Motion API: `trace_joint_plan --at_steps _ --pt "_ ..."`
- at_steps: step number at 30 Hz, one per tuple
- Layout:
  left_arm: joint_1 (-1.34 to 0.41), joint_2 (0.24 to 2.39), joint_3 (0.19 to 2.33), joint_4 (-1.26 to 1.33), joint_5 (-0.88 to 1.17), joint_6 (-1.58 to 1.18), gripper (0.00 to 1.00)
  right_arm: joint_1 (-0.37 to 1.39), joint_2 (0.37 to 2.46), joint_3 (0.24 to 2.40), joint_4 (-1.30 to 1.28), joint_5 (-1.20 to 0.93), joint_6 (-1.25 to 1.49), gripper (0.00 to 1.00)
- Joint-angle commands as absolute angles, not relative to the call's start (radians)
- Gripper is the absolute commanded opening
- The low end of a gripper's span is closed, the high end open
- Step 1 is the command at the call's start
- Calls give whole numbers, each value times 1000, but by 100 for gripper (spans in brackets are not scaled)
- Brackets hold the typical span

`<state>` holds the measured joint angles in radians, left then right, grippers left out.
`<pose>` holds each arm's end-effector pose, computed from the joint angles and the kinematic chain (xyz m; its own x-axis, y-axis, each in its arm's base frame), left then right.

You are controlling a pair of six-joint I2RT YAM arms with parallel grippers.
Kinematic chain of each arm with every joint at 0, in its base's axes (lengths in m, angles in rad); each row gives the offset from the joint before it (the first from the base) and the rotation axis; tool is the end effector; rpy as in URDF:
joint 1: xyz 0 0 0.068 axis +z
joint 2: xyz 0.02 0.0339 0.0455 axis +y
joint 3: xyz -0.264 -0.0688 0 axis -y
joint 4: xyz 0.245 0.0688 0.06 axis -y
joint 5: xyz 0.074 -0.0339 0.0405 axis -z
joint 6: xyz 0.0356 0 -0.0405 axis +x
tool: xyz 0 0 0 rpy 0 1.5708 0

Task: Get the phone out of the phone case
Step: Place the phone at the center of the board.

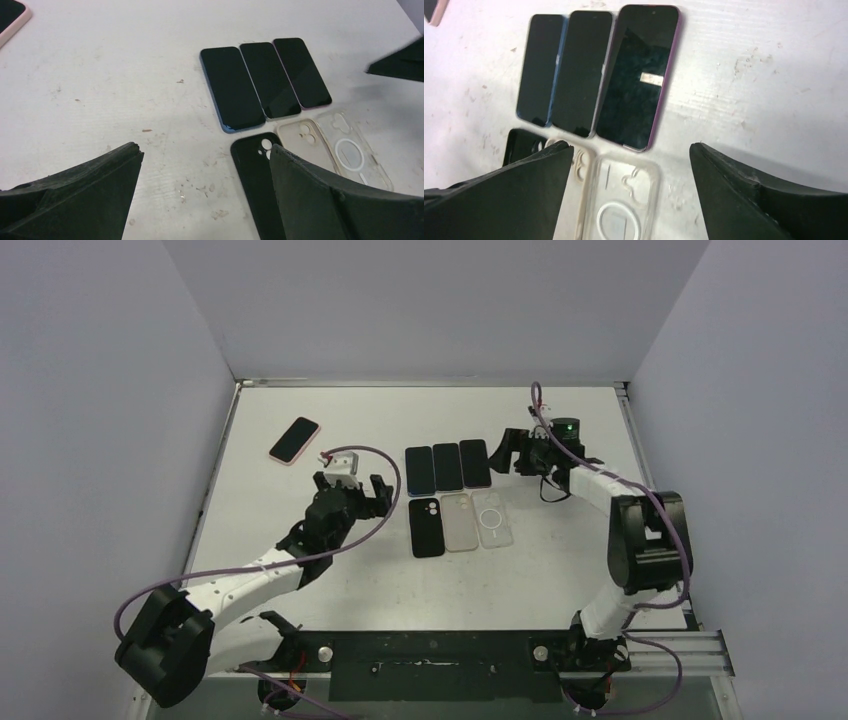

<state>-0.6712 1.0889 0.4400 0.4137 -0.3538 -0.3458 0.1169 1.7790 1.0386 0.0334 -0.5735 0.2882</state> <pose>0.1906 -0.1356 0.2222 -0.2800 -0.1837 -0.9423 0.2388 0.9374 -0.2537 0.3701 0.0629 0.1833 -0.7628 0.1508 -0.6288 -0.3034 0.7753 0.5540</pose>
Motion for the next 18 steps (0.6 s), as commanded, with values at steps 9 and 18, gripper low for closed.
trace_joint_plan --at_steps 9,18 --pt "-330 1423 699 466 -106 -473 97 141 1188 563 370 -468 288 100" --pt "-124 1649 1024 400 65 -455 97 186 1013 414 491 -385 318 100"
